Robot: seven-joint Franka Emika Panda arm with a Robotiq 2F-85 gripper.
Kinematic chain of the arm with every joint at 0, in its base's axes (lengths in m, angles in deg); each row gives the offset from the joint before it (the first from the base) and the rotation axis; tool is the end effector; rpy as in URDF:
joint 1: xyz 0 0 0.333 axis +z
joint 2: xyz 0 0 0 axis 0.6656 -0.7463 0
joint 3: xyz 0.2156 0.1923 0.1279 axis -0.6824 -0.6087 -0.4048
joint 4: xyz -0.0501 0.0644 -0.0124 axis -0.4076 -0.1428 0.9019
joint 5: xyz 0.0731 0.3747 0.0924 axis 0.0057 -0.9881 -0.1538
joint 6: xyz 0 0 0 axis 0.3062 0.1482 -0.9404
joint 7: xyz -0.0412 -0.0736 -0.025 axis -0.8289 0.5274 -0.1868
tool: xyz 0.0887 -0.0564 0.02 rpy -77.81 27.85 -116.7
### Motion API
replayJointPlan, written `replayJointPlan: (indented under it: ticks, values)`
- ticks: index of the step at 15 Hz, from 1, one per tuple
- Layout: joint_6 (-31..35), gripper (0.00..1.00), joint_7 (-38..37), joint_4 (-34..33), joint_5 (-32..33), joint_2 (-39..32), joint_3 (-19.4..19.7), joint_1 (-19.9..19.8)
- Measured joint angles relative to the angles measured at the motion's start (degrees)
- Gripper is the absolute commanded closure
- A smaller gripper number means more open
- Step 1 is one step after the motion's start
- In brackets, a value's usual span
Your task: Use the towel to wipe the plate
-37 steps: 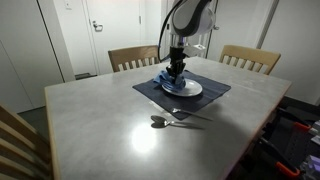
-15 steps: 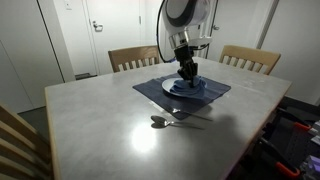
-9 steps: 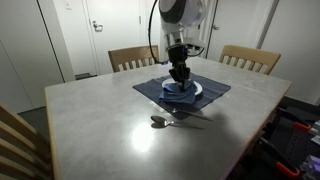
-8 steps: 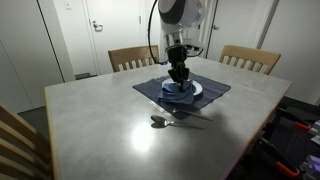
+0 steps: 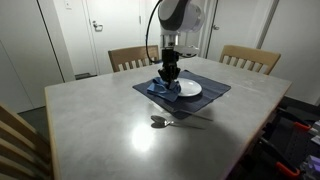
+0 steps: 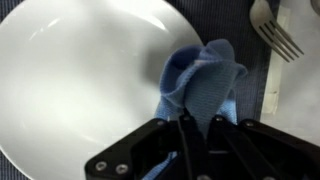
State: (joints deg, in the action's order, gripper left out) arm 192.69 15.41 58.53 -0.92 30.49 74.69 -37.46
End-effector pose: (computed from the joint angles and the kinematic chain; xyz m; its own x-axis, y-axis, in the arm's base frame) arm 0.6069 0.1088 0.1662 0.9733 0.1473 -0.1762 0.1221 -0.9817 -0.1459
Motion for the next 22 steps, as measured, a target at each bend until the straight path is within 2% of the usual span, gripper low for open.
replayJointPlan:
  ticks: [3,6,9,12,15,18,22]
  values:
    - [4.6,0.97,-4.9,0.2,3.4,-0.5,2.0,1.5]
    - [6.4,0.97,-13.3,0.2,10.1,-0.9,6.4,4.7]
    - [6.0,0.97,-23.1,0.3,18.4,-1.0,12.4,9.1]
    - [1.4,0.97,-29.4,0.4,24.7,-1.1,15.9,11.9]
    - [-8.4,0.97,-28.8,0.0,25.6,-1.2,15.2,12.3]
    - [-17.3,0.97,-25.0,-0.5,25.9,-1.3,13.2,12.3]
    - [-22.8,0.97,-17.6,-1.8,25.9,-2.2,10.1,11.3]
